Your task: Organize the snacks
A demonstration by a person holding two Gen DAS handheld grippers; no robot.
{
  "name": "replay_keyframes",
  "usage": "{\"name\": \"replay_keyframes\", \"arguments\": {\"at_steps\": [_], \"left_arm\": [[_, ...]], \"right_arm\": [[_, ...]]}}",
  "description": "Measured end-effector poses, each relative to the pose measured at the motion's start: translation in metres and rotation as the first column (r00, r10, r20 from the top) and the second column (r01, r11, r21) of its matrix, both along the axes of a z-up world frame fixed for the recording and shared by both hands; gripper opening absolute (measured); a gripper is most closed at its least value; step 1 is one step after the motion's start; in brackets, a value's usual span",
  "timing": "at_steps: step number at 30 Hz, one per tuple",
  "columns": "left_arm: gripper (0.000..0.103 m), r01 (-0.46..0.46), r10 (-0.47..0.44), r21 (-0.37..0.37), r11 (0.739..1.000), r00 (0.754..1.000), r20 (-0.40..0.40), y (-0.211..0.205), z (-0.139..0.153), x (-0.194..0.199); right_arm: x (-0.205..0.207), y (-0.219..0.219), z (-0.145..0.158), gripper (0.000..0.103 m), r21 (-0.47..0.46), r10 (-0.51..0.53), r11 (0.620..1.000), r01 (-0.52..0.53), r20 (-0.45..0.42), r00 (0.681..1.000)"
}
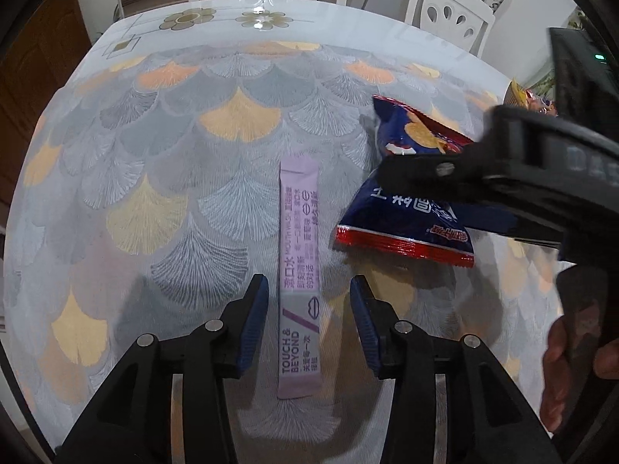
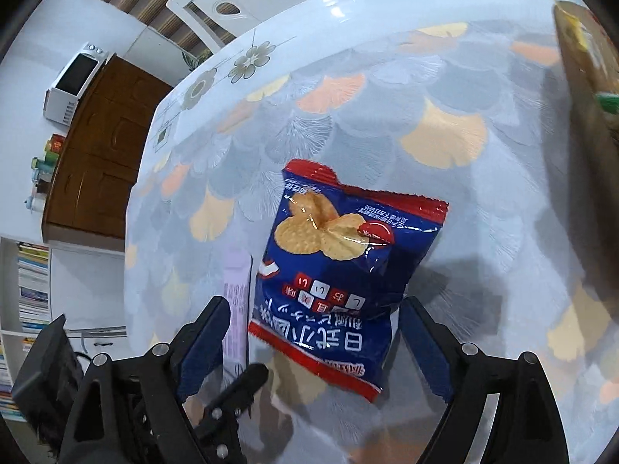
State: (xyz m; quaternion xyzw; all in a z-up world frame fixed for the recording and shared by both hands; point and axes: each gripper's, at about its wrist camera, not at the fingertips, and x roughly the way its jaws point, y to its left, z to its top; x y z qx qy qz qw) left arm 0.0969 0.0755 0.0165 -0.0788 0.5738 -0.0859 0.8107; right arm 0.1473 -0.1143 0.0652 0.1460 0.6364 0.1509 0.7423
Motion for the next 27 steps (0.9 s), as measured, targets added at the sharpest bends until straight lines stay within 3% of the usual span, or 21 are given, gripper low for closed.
{"name": "replay_keyframes", "arguments": {"at_steps": [5, 10, 11, 12, 13, 14, 22, 27], "left_arm": [[0.041, -0.003, 0.002, 0.023, 1.0, 1.0, 0.02, -0.004, 0.0, -0.002], [0.04, 0.009, -0.014, 0.094, 0.996, 0.998, 0.054, -0.013, -0.001, -0.006], [0.037, 0.018, -0.025, 0.116, 0.993, 0.998, 0.063, -0.015, -0.001, -0.007], [0.027, 0.028, -0.04, 0.156, 0.987, 0.996, 0.077, -0.018, -0.001, -0.008], [0.018, 0.033, -0.047, 0.164, 0.986, 0.995, 0.084, -0.018, 0.0, -0.009], [0.017, 0.023, -0.035, 0.148, 0.989, 0.996, 0.083, -0.015, 0.0, -0.008], [0.015, -0.067, 0.068, -0.009, 0.998, 0.992, 0.105, 0.012, 0.007, -0.017], [0.015, -0.102, 0.102, -0.008, 0.995, 0.987, 0.121, 0.02, 0.016, -0.023]], "right_arm": [[0.006, 0.016, -0.009, 0.103, -0.004, 0.019, 1.0, -0.019, 0.027, 0.999], [0.01, 0.031, -0.01, 0.103, -0.081, 0.078, 0.994, -0.072, 0.066, 0.995], [0.011, 0.033, -0.011, 0.097, -0.098, 0.084, 0.992, -0.077, 0.075, 0.994], [0.011, 0.033, -0.009, 0.09, -0.138, 0.089, 0.988, -0.076, 0.089, 0.992], [0.011, 0.033, -0.008, 0.068, -0.185, 0.092, 0.98, -0.072, 0.104, 0.99], [0.012, 0.031, -0.006, 0.065, -0.189, 0.098, 0.979, -0.075, 0.112, 0.989], [0.015, -0.003, -0.005, 0.06, -0.016, 0.019, 1.0, -0.018, 0.078, 0.997], [0.009, -0.012, 0.002, 0.06, 0.05, 0.013, 0.999, -0.016, 0.073, 0.997]]}}
